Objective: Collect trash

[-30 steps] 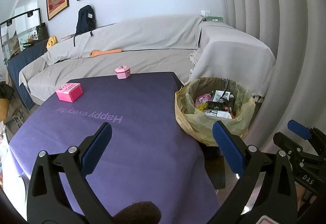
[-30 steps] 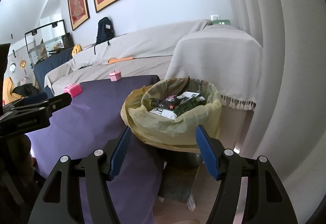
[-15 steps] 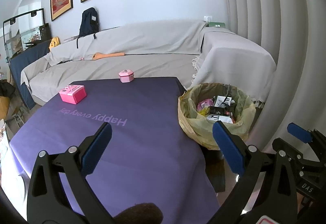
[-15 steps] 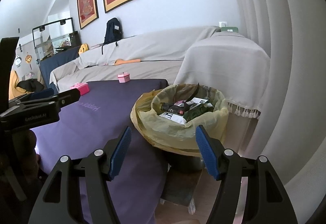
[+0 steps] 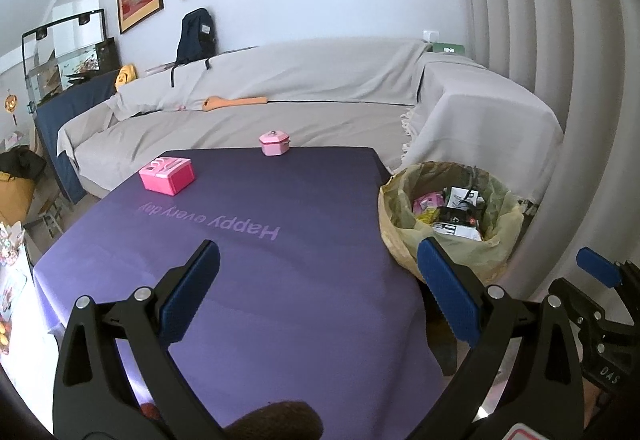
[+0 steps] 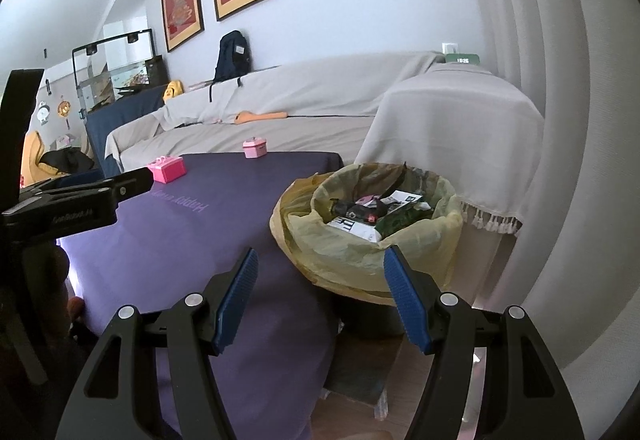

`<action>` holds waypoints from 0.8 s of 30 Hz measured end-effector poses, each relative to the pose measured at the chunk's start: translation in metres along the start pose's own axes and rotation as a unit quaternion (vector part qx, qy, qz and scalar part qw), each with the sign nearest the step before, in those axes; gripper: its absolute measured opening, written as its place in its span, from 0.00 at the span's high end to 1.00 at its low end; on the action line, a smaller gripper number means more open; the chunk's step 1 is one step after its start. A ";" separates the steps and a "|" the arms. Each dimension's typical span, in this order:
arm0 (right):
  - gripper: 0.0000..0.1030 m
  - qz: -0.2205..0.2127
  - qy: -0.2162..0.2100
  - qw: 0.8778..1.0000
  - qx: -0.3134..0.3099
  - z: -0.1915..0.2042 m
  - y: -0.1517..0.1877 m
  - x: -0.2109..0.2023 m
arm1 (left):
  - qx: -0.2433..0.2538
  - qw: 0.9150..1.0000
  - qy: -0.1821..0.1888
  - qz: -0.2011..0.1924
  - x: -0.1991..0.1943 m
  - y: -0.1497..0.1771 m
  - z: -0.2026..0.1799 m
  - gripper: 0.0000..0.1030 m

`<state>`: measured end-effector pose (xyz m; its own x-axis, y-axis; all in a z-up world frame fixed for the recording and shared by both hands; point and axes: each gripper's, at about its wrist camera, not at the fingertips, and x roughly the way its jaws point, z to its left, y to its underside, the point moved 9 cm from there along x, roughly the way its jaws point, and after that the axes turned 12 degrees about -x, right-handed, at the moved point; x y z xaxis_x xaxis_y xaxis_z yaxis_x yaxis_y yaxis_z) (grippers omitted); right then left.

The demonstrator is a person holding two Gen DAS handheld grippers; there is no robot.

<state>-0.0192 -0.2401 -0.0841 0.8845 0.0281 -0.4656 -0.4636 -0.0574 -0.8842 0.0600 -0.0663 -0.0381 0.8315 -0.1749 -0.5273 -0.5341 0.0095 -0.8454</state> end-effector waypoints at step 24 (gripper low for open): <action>0.40 0.005 -0.004 1.000 0.000 0.003 0.004 0.005 | -0.001 1.000 -0.002 0.002 0.002 0.000 0.001 0.09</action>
<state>-0.0165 -0.2371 -0.0897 0.8795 0.0351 -0.4746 -0.4723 -0.0584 -0.8795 0.0617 -0.0653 -0.0390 0.8300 -0.1714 -0.5308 -0.5375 0.0080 -0.8432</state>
